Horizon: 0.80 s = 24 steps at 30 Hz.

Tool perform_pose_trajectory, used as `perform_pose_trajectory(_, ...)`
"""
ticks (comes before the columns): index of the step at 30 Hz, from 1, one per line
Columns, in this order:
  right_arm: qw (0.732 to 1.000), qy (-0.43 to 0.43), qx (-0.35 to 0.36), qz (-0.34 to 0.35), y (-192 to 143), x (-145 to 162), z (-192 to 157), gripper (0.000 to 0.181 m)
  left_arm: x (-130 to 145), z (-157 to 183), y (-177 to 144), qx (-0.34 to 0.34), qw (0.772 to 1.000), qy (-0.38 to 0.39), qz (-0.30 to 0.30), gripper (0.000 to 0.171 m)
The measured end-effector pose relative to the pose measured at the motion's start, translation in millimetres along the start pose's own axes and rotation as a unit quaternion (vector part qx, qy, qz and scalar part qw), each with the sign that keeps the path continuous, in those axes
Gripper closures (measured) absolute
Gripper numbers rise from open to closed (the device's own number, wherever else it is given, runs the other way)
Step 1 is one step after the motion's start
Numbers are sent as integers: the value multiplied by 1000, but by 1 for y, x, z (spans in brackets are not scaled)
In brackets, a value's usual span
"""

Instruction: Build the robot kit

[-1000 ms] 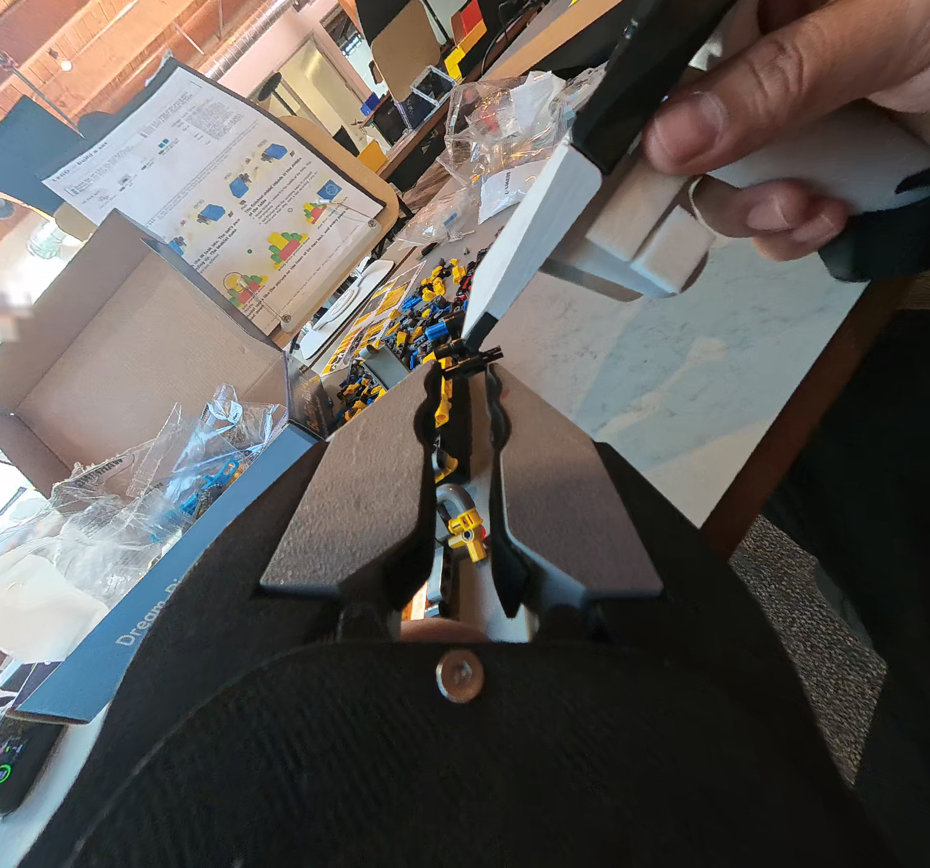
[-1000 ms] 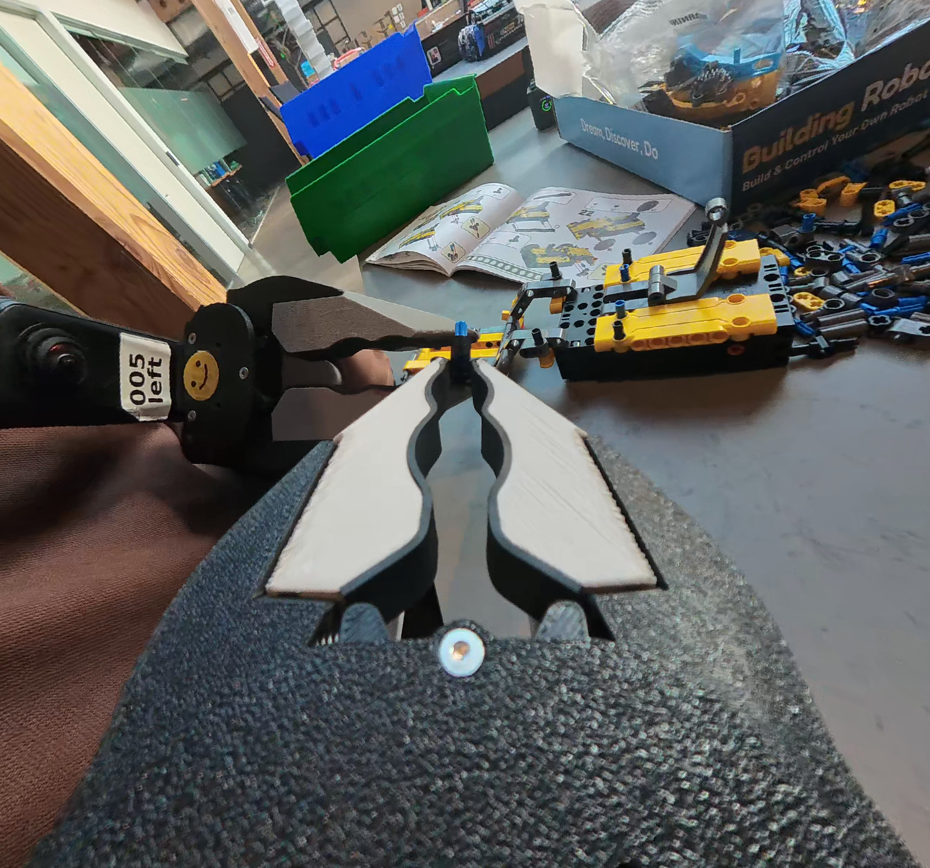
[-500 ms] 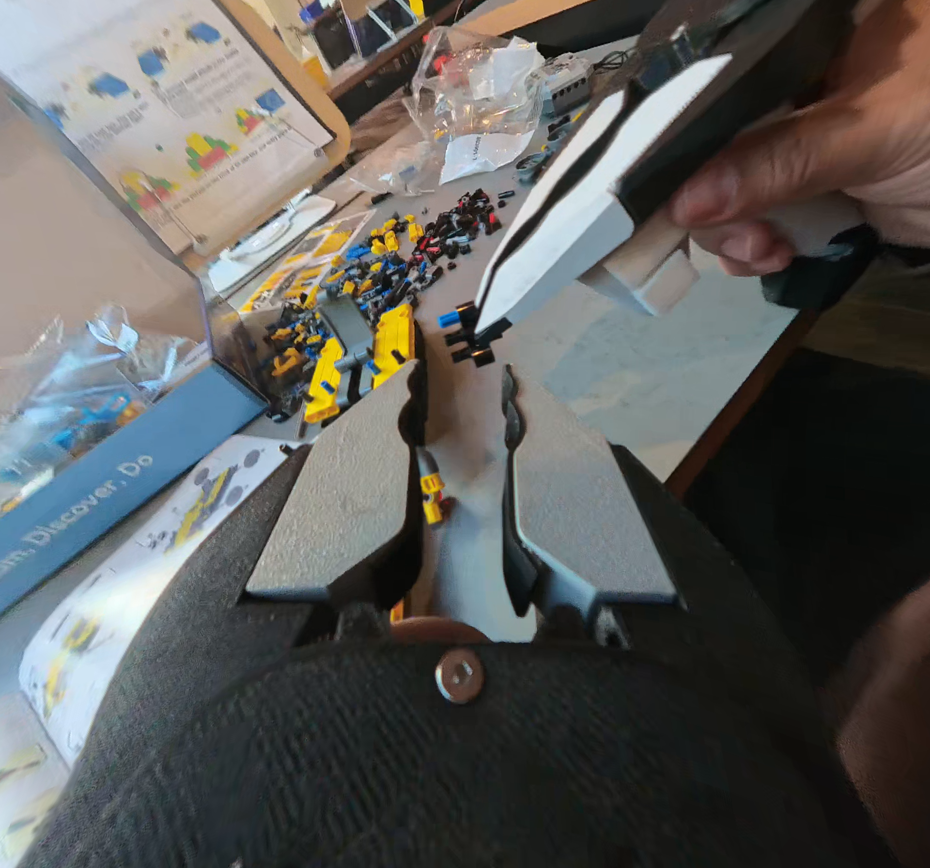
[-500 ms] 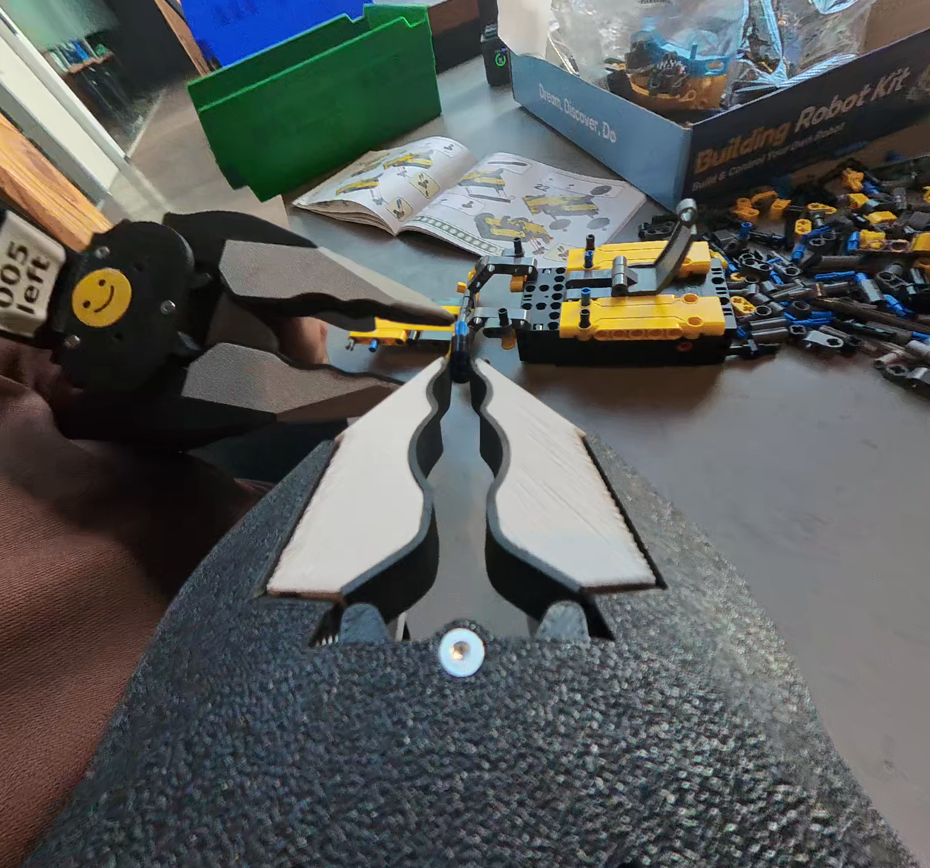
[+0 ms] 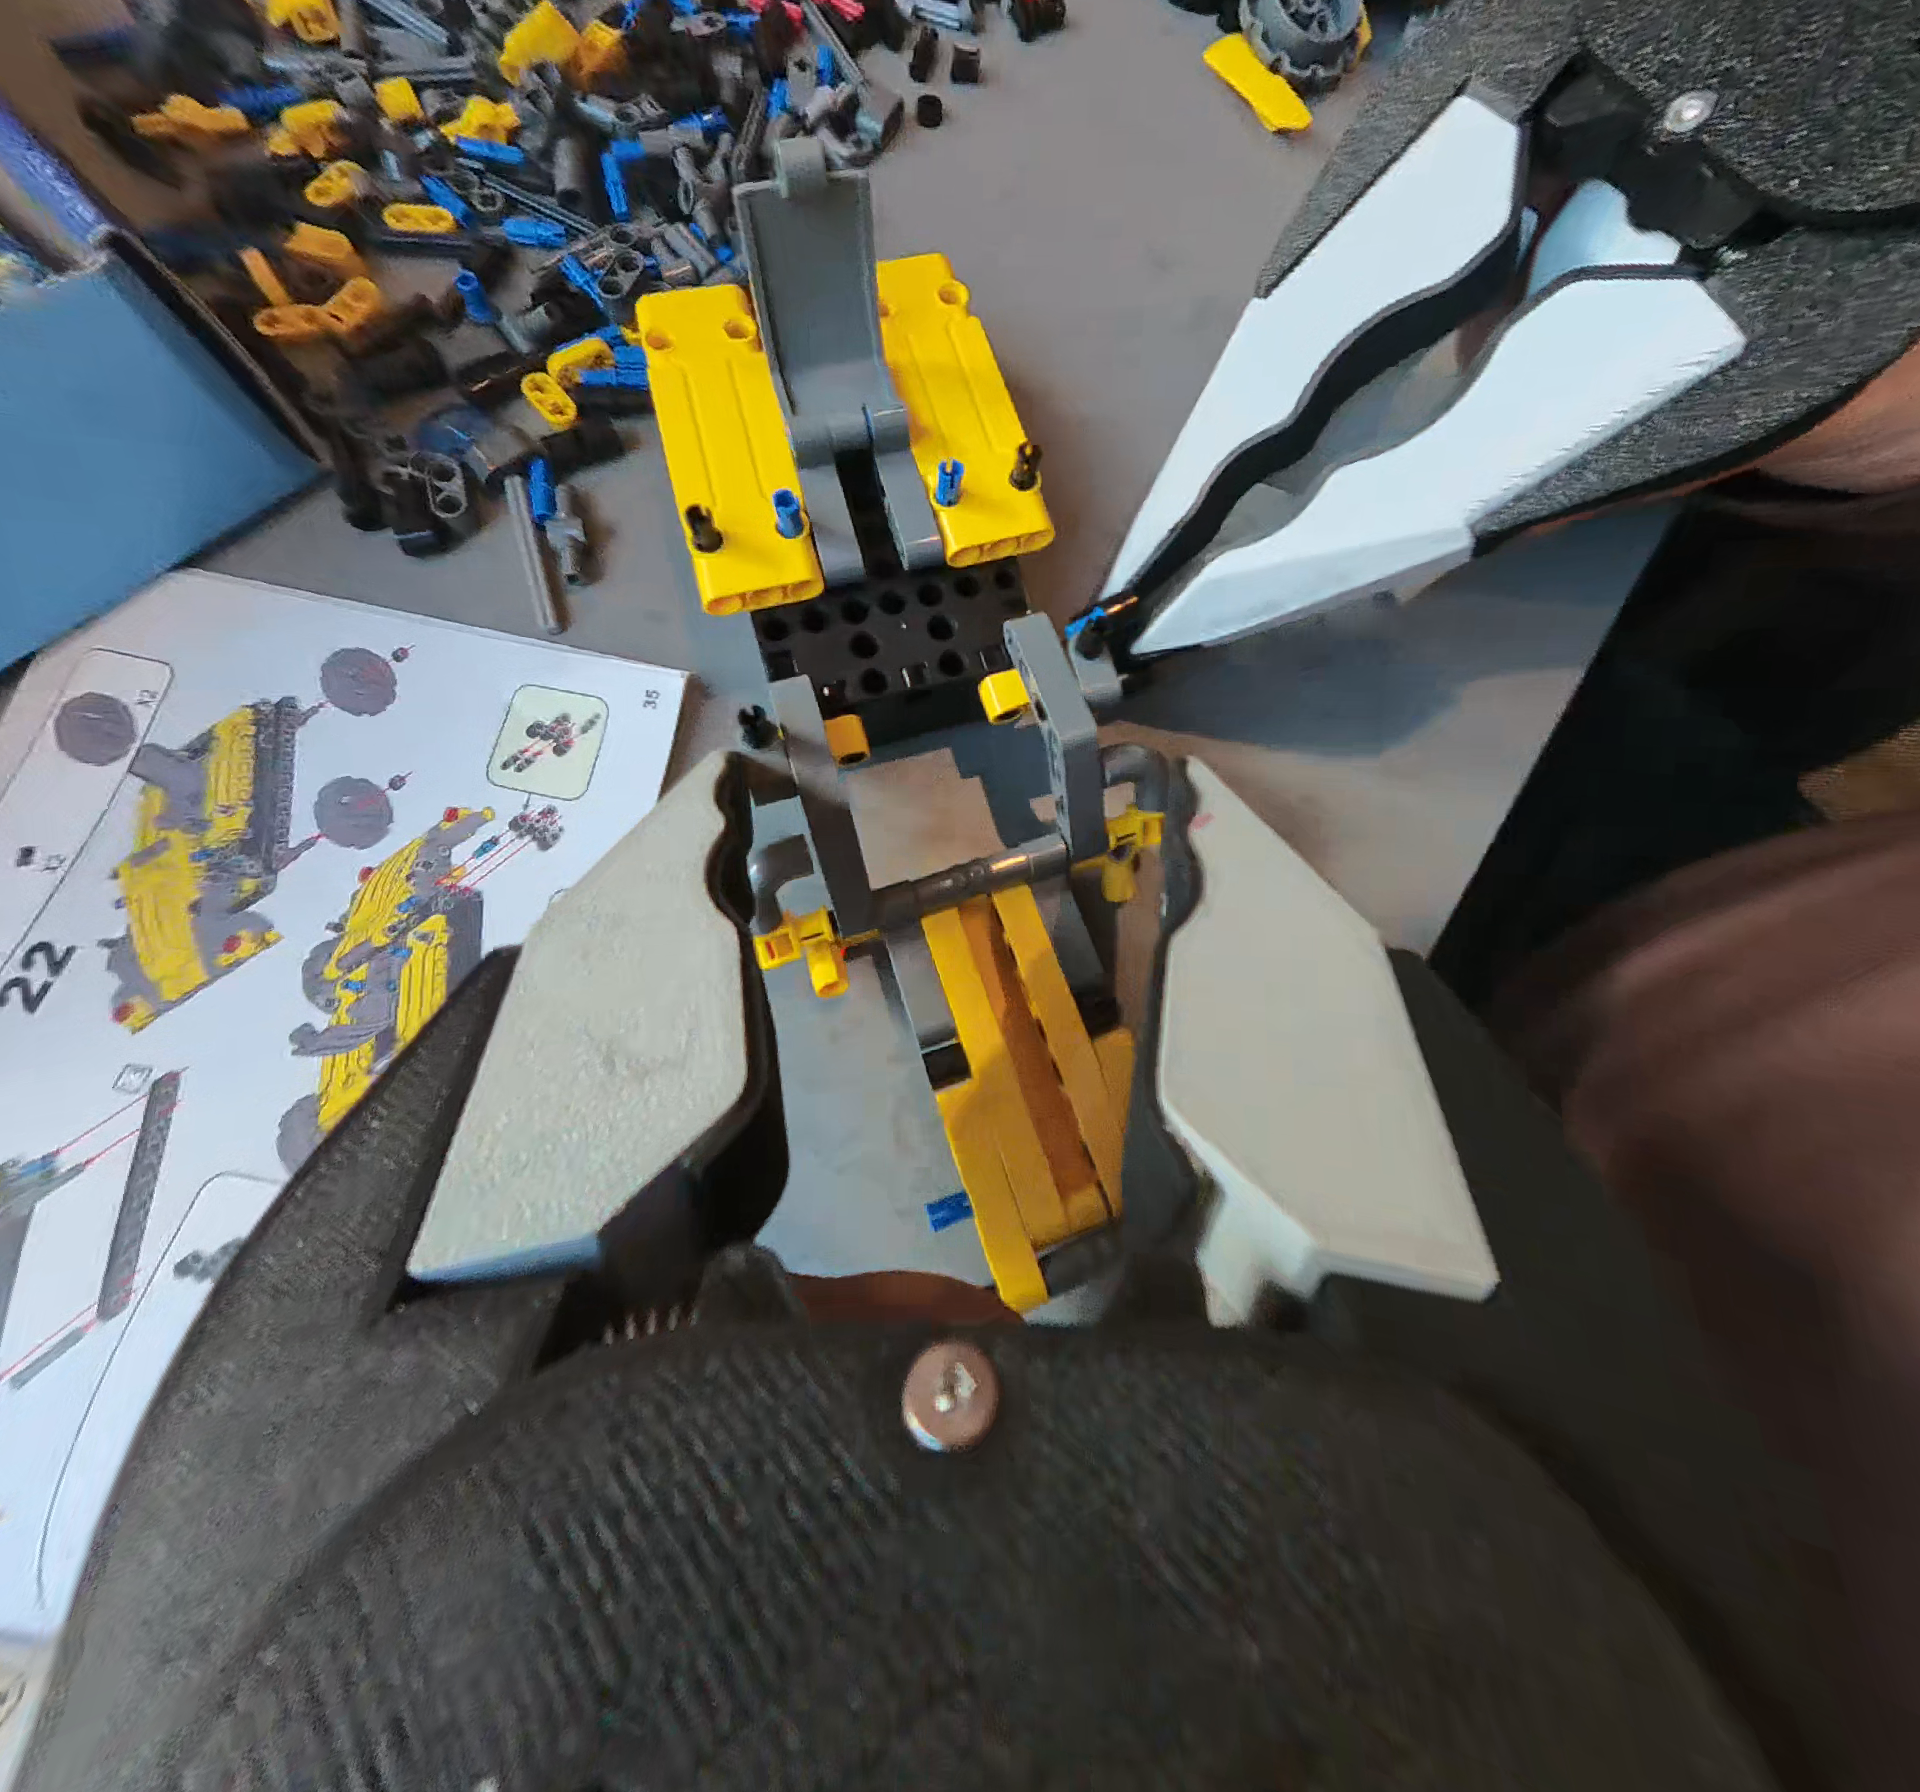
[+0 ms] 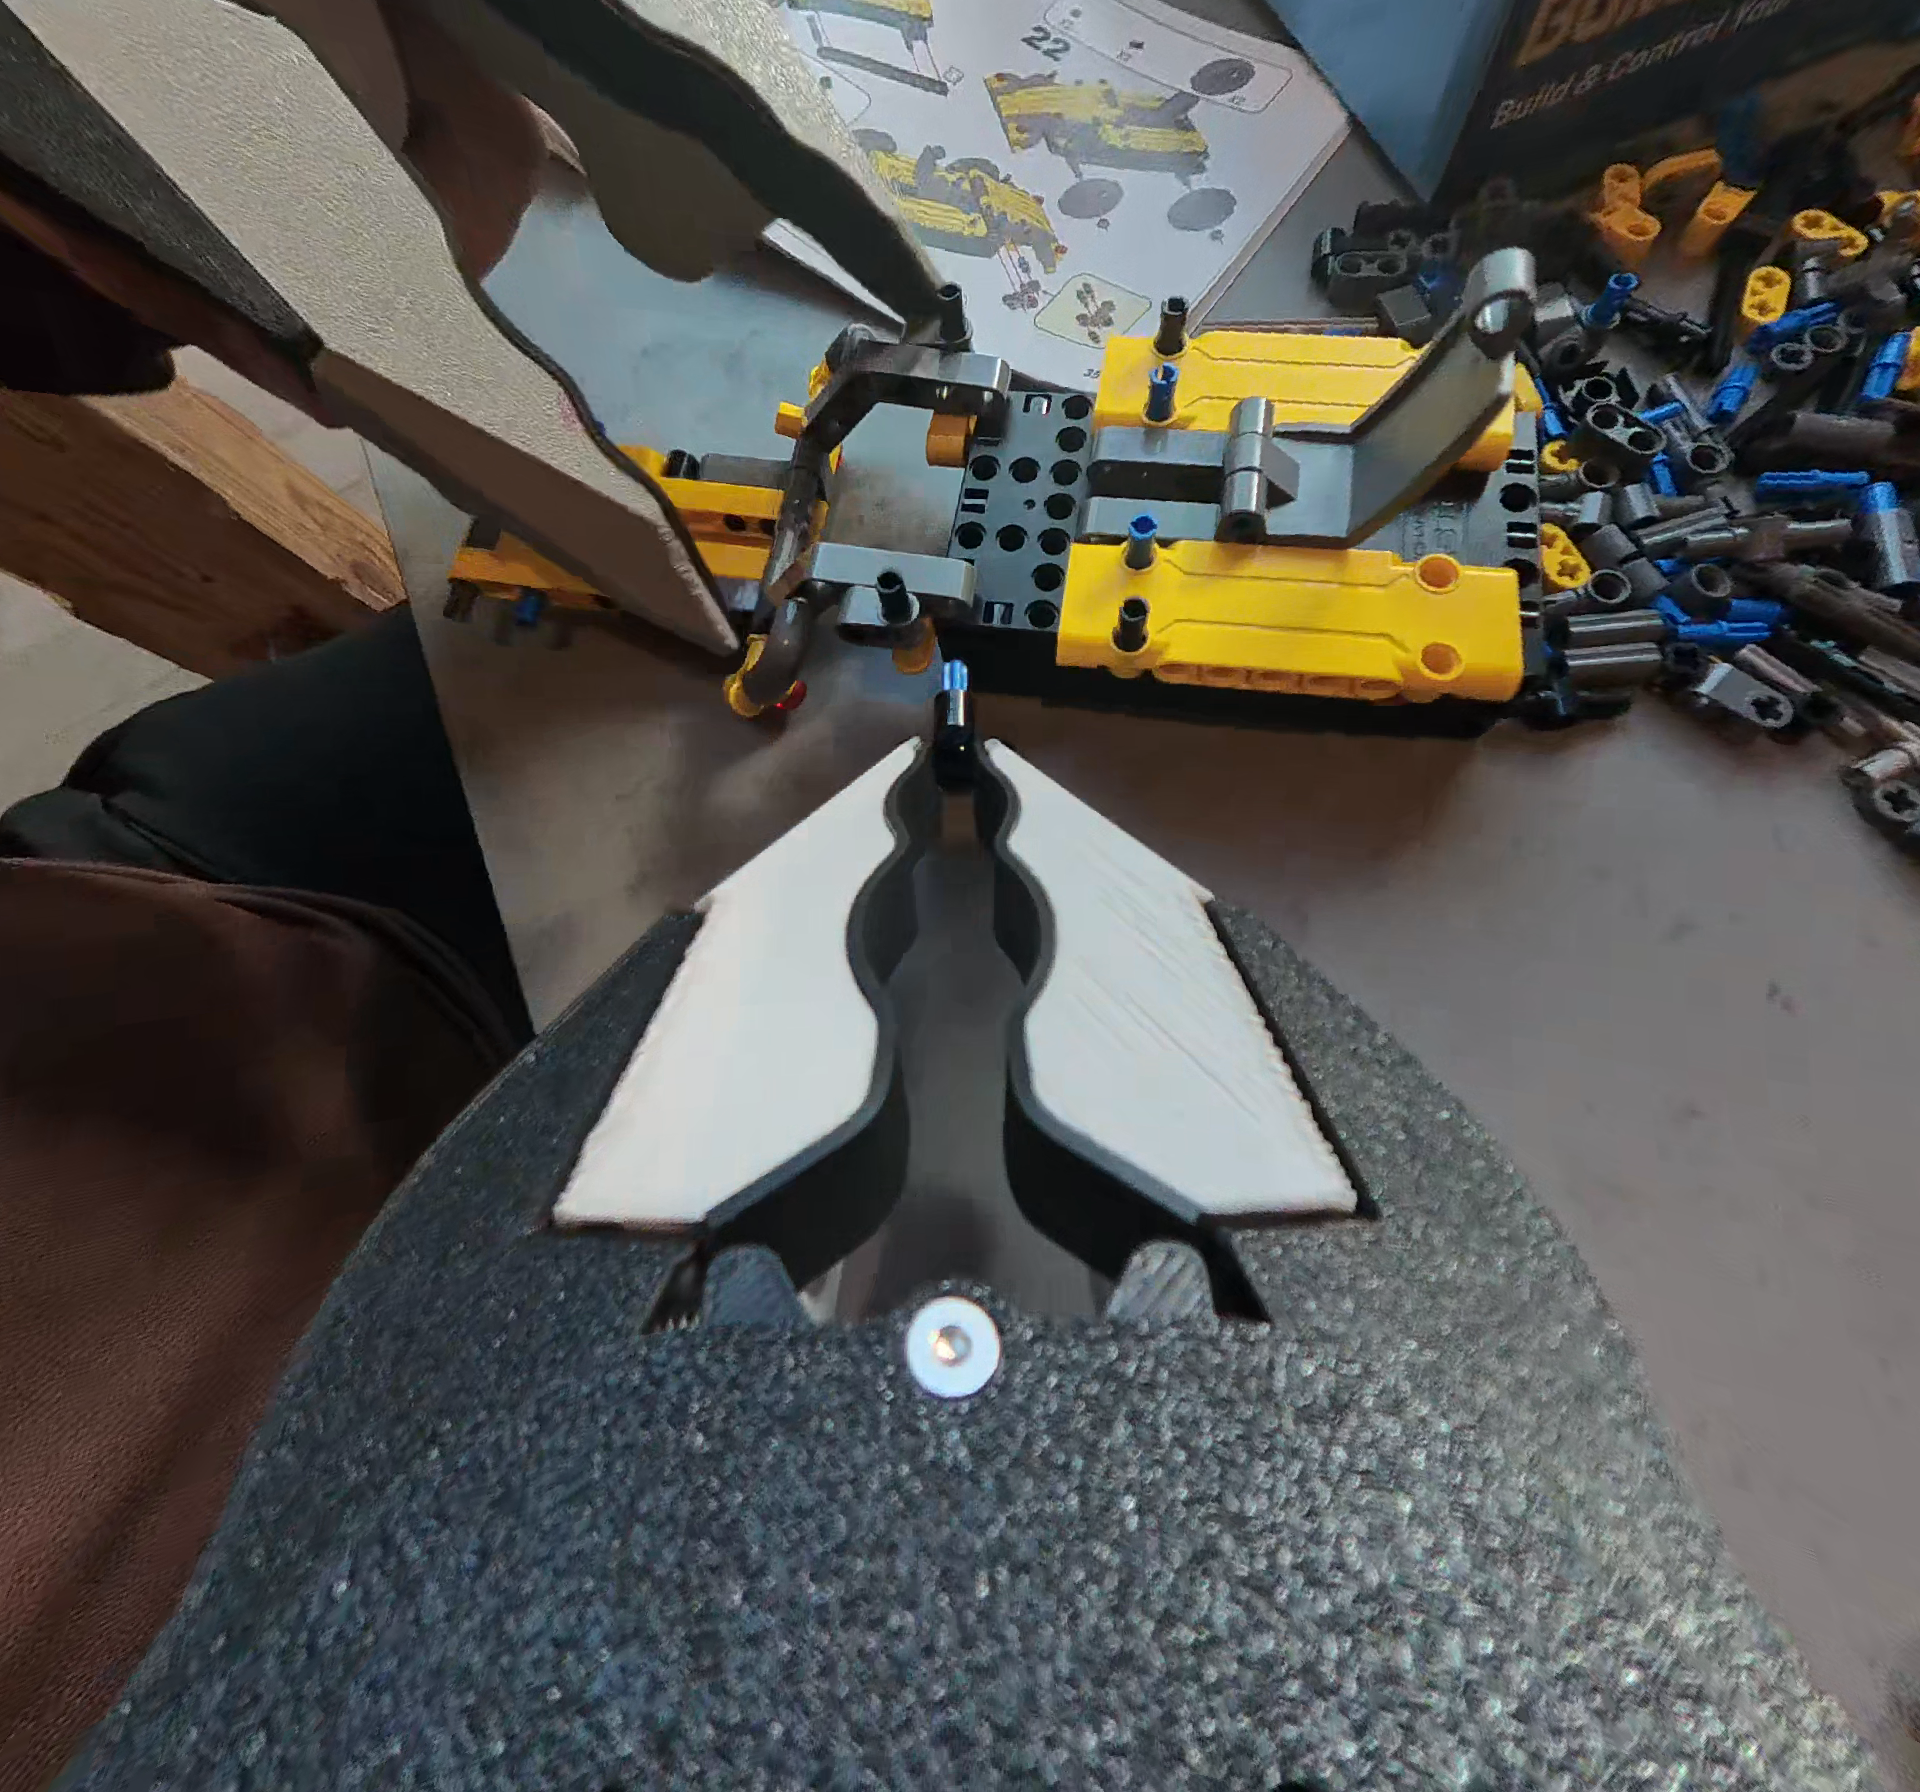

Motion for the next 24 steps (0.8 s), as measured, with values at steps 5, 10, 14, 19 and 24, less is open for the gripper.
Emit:
perform_pose_trajectory(5,1000,-1,4,7,2,-3,2,178,-6,2,0,44,999,-2,-14,91)
perform_pose_trajectory(10,1000,2,-2,11,4,-6,3,178,-25,-7,-12,71,997,26,-17,114)
perform_pose_trajectory(14,1000,2,-3,11,5,-6,3,178,-23,-20,4,66,994,43,-73,126)
perform_pose_trajectory(19,1000,6,-7,9,6,-5,4,178,-14,-21,18,85,988,58,-116,133)
perform_pose_trajectory(24,1000,9,-15,9,7,-5,3,178,-5,-24,27,71,983,98,-136,128)
Point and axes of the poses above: each gripper's, where its closed fingertips meet, y out along the fingers, x out of its underside, z = x × y across the jaws, the point moved 2 cm from there along -y, back along the fingers, and after that the axes turned 14 degrees about -y, right-handed, at the moved point
